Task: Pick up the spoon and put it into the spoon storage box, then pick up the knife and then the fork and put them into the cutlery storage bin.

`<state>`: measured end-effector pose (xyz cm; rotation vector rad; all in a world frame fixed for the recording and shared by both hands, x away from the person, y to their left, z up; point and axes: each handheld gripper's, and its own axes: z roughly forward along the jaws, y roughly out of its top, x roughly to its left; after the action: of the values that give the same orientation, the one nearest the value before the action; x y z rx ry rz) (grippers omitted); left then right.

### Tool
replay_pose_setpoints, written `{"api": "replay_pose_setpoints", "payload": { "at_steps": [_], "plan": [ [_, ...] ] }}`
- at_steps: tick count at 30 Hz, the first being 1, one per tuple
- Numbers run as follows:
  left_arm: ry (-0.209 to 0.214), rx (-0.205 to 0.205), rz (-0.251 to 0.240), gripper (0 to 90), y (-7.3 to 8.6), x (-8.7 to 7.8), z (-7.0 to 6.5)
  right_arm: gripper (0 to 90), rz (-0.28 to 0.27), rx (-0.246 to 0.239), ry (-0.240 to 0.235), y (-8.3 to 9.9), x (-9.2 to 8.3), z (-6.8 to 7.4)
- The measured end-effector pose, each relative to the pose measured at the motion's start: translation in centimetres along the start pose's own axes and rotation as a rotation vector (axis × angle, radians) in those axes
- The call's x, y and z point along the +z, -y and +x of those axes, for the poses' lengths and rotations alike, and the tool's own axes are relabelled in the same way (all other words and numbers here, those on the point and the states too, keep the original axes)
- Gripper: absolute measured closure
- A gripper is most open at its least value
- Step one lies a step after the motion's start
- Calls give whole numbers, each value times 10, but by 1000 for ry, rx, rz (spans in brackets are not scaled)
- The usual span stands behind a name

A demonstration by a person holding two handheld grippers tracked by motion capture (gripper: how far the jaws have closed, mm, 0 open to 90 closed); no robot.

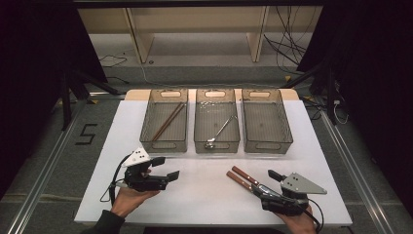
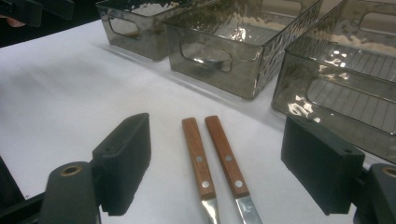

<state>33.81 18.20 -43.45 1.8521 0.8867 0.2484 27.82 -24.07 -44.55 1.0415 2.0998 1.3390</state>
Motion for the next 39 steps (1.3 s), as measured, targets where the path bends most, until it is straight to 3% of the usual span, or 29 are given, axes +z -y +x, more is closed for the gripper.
{"api": "replay_pose_setpoints", "payload": {
  "at_steps": [8, 14, 23, 26, 31, 32, 34, 37, 39],
  "plan": [
    [-7, -8, -12, 200, 4, -4, 1, 248, 0, 2, -2, 0, 0, 0],
    [-6, -11, -24, 198, 7, -8, -1, 248, 38, 2, -4, 0, 3, -4],
    [-6, -2, -29, 196, 11, -9, -4, 276, 183, 29, 0, -13, 8, -22],
    [-5, -3, -26, 196, 12, -10, -5, 308, 223, 18, -16, -20, 12, -28],
    [0, 3, -28, 194, 13, -10, -7, 336, 359, -8, -67, -32, 26, -38],
    [0, 3, -28, 194, 13, -10, -7, 336, 359, -8, -67, -32, 26, -38],
    [1, 6, -32, 193, 14, -10, -7, 365, 420, -36, -72, -35, 37, -40],
    [0, 5, -34, 192, 15, -11, -7, 371, 449, -31, -82, -36, 42, -41],
    [0, 0, -35, 192, 15, -11, -7, 393, 501, -38, -82, -36, 50, -43]
  ]
}}
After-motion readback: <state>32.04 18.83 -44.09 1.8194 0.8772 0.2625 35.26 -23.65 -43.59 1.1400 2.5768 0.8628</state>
